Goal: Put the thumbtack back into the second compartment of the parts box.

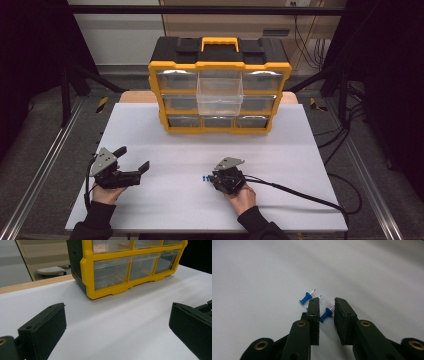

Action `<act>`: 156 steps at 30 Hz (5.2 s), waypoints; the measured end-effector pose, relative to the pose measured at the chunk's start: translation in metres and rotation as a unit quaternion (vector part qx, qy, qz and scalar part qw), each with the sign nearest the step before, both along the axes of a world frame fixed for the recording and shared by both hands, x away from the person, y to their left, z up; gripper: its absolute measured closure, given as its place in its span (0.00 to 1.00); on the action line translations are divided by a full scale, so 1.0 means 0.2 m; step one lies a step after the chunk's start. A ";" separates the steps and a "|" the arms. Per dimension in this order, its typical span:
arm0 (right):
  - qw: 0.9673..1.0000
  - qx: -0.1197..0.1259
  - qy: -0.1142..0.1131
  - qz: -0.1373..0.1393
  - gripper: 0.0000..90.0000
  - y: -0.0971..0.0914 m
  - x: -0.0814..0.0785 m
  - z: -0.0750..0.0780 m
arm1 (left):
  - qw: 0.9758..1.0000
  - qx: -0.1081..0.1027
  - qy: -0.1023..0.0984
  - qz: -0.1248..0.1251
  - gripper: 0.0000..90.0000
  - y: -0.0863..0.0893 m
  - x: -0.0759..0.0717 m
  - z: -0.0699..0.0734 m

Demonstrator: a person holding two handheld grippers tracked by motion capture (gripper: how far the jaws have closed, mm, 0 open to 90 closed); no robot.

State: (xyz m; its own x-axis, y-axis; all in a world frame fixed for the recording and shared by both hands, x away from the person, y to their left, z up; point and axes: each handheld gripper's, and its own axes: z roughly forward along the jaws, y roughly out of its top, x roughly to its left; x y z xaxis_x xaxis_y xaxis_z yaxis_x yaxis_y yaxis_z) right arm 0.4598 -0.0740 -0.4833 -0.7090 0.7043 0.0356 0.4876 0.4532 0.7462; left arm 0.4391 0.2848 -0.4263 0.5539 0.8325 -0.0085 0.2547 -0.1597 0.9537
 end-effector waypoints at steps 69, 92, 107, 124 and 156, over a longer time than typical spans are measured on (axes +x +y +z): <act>0.986 0.120 -0.114 0.005 0.95 -0.33 -0.05 0.74 | 1.000 0.006 0.007 -0.001 0.01 -0.01 0.01 -0.01; 0.974 0.151 -0.167 0.002 0.95 -0.39 -0.01 1.14 | 1.000 0.007 0.009 -0.001 0.01 -0.01 0.01 -0.02; 0.970 0.155 -0.187 -0.012 0.95 -0.35 0.12 1.30 | 1.000 0.003 0.008 -0.001 0.01 -0.01 0.01 -0.02; 0.980 0.107 -0.165 -0.035 0.95 -0.27 0.34 1.29 | 1.000 0.004 0.008 -0.002 0.01 0.00 0.01 -0.02; 0.953 0.140 -0.254 -0.084 0.16 -0.32 0.23 1.25 | 1.000 0.000 0.006 0.000 0.01 0.00 0.01 -0.01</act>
